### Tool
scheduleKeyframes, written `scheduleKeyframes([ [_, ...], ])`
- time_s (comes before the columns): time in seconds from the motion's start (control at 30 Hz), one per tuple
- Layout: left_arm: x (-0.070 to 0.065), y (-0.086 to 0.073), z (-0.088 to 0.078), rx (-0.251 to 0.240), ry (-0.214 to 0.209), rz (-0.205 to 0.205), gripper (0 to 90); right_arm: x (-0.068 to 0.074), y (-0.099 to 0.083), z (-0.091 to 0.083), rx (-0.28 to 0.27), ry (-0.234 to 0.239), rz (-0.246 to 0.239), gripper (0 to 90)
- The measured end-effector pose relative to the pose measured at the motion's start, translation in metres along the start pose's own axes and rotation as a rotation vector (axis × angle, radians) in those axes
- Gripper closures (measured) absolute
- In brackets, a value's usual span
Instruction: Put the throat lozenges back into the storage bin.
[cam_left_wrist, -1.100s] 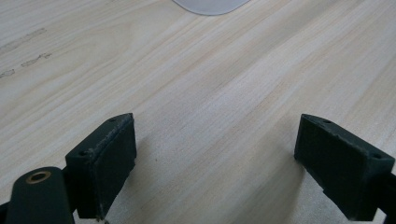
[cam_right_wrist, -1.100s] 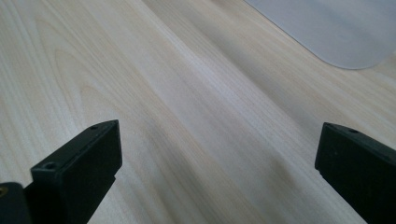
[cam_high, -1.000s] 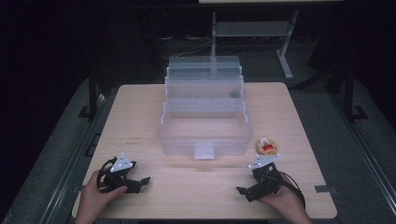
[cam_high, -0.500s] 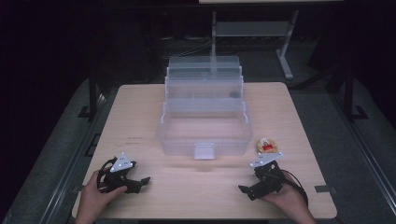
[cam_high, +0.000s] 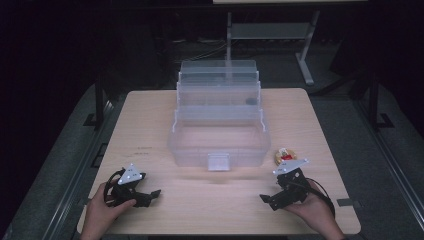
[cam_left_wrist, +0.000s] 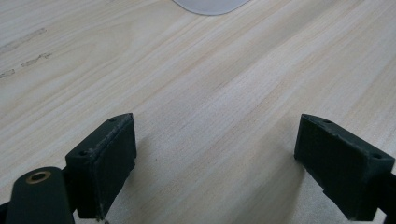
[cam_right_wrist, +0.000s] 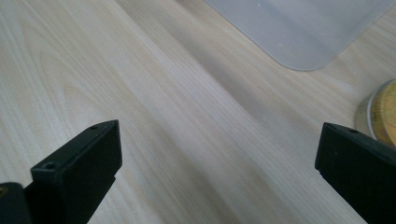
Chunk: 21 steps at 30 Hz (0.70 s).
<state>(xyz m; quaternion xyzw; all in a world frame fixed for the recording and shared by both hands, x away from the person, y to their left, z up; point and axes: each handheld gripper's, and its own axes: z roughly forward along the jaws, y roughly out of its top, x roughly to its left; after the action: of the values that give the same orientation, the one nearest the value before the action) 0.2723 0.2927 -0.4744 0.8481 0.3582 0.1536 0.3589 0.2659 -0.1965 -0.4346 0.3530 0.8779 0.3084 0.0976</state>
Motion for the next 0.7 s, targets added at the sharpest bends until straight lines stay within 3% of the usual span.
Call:
scheduleKeyframes([
  [0.7, 0.0, 0.0, 0.0, -0.003, 0.001, 0.0, 11.9, -0.019, 0.0, -0.015, -0.009, -0.04, 0.035, 0.3],
])
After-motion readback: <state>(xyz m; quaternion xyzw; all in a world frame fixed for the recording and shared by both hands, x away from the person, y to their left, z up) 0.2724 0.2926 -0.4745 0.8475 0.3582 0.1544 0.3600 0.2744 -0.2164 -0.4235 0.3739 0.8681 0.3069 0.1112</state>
